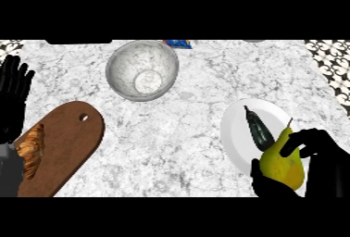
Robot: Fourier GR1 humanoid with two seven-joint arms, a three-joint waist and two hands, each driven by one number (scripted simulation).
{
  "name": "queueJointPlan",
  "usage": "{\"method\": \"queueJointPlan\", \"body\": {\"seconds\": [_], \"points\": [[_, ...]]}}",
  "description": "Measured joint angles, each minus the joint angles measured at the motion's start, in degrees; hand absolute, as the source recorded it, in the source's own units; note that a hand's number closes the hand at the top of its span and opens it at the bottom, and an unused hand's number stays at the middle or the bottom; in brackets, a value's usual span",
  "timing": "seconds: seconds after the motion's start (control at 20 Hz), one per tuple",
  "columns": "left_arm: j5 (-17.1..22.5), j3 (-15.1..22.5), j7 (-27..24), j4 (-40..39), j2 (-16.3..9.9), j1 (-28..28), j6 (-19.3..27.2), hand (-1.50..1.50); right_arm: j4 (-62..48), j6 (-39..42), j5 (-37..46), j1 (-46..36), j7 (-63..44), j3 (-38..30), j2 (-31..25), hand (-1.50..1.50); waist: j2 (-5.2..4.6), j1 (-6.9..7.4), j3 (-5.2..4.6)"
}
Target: Pick the pear from the plate and place it in the bowl
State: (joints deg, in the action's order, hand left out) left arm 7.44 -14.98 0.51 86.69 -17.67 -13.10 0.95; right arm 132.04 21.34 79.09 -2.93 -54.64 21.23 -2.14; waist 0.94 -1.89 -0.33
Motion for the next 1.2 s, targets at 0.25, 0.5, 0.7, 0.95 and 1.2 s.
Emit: {"method": "queueJointPlan", "body": {"seconds": [0.25,0.5,0.7,0.95,1.2], "points": [[0.37,0.82,-0.55,0.74,0.29,0.45,-1.3,0.0,2.42,-0.42,-0.88,-11.24,-6.78,7.67,1.25,1.5,-0.46,2.1,0.06],[0.04,1.66,0.19,-0.02,0.8,-1.91,-0.86,0.0,-4.04,-1.58,-6.57,-23.48,-10.98,7.04,1.51,1.5,-0.85,3.04,0.09],[-0.36,2.25,-0.55,-0.66,1.28,-1.92,-1.01,0.0,-11.45,-2.98,-11.79,-32.29,-12.79,3.96,1.54,1.5,-0.99,3.8,0.1],[-0.73,2.96,-1.13,-1.52,1.66,-2.8,-1.29,0.0,-24.65,-5.1,-18.45,-42.25,-12.73,-0.81,1.55,1.5,-1.27,4.64,0.11],[-0.93,3.34,-0.67,-1.69,1.9,-4.18,-0.95,0.0,-39.15,-9.04,-24.36,-49.91,-12.32,-4.04,1.59,1.5,-1.51,5.41,0.16]]}}
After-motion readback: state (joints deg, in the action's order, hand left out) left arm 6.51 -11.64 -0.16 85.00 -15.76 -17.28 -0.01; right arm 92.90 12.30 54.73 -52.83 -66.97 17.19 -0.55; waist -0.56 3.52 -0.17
